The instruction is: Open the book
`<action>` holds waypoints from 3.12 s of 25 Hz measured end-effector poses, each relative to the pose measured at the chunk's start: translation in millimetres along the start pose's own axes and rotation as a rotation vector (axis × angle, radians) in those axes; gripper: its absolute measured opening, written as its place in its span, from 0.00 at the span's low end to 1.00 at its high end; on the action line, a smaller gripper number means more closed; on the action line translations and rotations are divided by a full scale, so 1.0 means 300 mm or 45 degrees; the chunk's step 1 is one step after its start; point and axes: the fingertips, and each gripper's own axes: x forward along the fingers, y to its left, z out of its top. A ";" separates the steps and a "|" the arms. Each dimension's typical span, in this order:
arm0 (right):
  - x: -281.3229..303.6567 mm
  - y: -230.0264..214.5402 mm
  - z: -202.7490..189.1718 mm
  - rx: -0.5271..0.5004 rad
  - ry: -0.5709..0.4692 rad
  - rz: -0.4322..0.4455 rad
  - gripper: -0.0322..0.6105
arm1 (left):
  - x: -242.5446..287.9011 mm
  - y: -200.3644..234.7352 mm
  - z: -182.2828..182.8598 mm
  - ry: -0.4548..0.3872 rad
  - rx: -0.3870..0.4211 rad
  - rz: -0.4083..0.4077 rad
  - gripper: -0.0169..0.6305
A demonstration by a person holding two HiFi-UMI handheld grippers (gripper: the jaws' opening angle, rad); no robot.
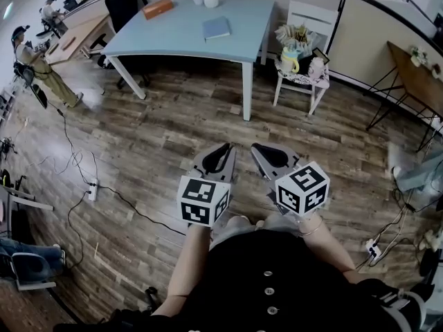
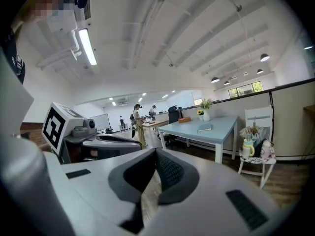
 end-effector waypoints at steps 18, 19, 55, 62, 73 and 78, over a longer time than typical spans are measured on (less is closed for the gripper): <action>0.083 -0.012 -0.065 0.041 0.040 -0.041 0.05 | 0.006 0.104 -0.012 0.023 0.123 0.021 0.28; 0.095 -0.019 -0.060 0.042 0.038 -0.040 0.05 | 0.011 0.120 -0.009 0.022 0.124 0.030 0.28; 0.664 -0.665 0.186 0.060 0.054 0.054 0.05 | 0.666 0.646 0.216 0.046 0.023 0.215 0.30; 0.719 -0.699 0.178 0.055 0.085 0.060 0.05 | 0.709 0.705 0.198 0.074 -0.014 0.227 0.30; 0.847 -0.855 0.235 0.085 0.076 -0.053 0.05 | 0.893 0.852 0.275 0.067 0.002 0.146 0.30; 0.949 -0.950 0.282 0.102 0.064 -0.113 0.05 | 1.005 0.948 0.322 0.067 0.013 0.080 0.30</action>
